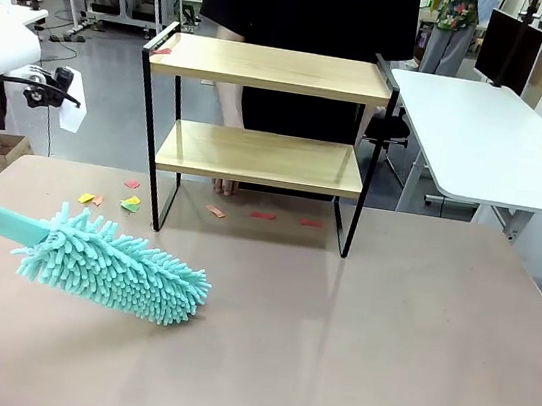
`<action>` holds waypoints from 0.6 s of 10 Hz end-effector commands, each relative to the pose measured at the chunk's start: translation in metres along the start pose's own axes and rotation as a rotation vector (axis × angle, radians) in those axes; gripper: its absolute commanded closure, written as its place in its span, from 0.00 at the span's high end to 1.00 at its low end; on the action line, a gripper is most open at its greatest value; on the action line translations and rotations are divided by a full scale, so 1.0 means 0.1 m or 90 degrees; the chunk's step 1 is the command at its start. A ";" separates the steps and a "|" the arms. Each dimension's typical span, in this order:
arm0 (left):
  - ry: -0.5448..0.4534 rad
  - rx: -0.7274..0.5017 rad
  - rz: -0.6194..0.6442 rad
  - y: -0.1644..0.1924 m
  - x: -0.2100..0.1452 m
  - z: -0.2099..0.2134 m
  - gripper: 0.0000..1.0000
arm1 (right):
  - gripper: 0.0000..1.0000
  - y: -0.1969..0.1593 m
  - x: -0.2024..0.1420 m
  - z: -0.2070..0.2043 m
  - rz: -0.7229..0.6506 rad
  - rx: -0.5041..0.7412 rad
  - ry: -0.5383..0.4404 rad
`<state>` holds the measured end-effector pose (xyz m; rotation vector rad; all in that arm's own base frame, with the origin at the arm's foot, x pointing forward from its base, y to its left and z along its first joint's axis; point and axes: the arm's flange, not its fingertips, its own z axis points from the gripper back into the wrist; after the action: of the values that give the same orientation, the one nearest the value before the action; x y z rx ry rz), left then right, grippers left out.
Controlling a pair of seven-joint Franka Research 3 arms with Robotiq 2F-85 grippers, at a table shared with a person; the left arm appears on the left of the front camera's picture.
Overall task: Clean the shelf.
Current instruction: Clean the specific section of the Shelf indicated by the human with the Duster.
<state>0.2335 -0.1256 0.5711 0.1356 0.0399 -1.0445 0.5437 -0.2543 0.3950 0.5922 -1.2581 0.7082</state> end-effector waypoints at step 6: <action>-0.008 -0.015 0.006 -0.02 -0.01 0.02 0.13 | 1.00 0.01 0.03 -0.01 0.003 0.002 0.001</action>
<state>0.2335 -0.1256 0.5711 0.1356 0.0399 -1.0444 0.5437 -0.2543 0.3950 0.5922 -1.2581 0.7082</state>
